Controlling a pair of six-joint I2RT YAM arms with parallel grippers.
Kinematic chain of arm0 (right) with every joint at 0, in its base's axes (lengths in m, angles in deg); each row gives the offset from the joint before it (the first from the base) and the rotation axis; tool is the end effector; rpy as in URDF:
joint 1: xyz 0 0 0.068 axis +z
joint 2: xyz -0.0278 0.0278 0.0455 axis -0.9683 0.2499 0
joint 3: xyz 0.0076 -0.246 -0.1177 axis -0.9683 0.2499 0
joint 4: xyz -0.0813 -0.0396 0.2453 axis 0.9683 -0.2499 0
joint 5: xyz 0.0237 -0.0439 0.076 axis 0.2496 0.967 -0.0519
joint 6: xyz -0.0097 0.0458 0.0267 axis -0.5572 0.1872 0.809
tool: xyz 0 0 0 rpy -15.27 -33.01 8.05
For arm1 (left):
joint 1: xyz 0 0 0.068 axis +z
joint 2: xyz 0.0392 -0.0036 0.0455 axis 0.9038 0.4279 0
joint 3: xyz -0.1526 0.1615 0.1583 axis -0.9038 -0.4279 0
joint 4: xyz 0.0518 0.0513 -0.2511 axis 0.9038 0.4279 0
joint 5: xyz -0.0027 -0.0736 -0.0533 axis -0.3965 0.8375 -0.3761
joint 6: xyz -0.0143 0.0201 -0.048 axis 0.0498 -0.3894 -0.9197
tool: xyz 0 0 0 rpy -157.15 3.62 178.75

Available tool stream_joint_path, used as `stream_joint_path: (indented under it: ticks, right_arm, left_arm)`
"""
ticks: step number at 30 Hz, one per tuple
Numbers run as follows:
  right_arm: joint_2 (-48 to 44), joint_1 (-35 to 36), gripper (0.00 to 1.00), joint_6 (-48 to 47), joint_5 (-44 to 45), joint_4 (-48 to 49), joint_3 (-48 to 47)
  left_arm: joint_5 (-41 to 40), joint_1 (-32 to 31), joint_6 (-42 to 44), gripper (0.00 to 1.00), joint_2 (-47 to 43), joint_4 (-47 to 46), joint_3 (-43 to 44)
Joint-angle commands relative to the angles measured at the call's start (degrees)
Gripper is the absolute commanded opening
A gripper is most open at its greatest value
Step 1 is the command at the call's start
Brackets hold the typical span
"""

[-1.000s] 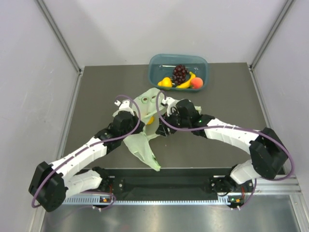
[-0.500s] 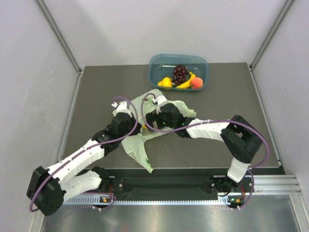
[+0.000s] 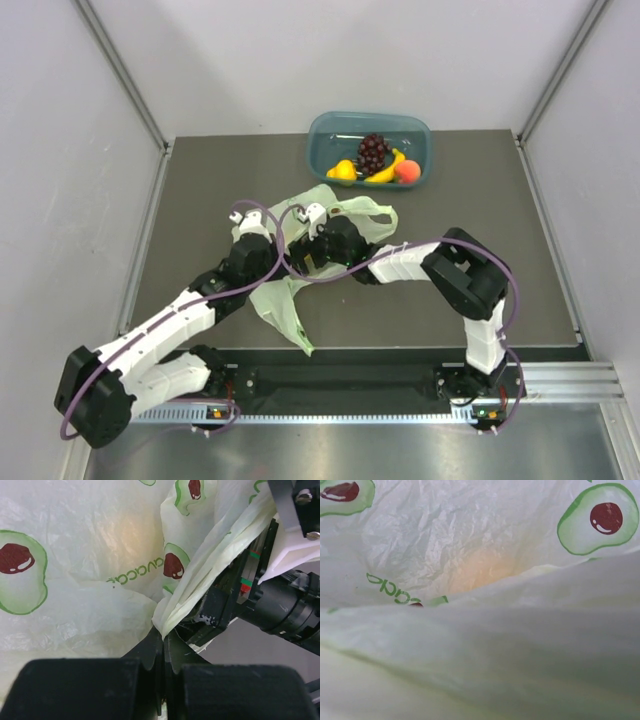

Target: Untie the knot of the plastic bag and take out the fruit

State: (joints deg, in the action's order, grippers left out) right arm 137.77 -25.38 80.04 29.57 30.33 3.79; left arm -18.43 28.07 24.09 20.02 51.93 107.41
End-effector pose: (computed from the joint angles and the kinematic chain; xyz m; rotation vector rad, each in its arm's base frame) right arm 0.2624 0.3203 0.1590 -0.8288 1.8973 0.7411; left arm 0.1786 -0.1239 0.2405 -0.1835 2.1715 -0.5692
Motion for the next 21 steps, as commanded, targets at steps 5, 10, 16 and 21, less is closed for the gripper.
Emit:
stream_joint_path:
  ticks: [5,10,16,21]
  right_arm:
    - [6.97,0.74,1.00,-5.38,-2.29,1.01,-10.07]
    - [10.77,0.74,1.00,-4.85,-1.67,-0.68,-13.77]
    - [12.09,-0.31,0.82,-1.34,-5.69,-0.33,-14.30]
    - [8.67,-2.51,0.28,3.05,-9.93,2.83,-10.80]
  left_arm:
    - [-0.25,0.04,-0.64,0.00,-2.19,-2.04,-1.41]
    - [-0.42,-0.05,-0.90,0.00,-2.28,-2.57,-2.46]
    - [-1.04,0.04,-0.82,0.00,-1.93,-3.01,-3.08]
    - [-1.65,0.04,-0.90,0.00,-2.46,-2.92,-3.87]
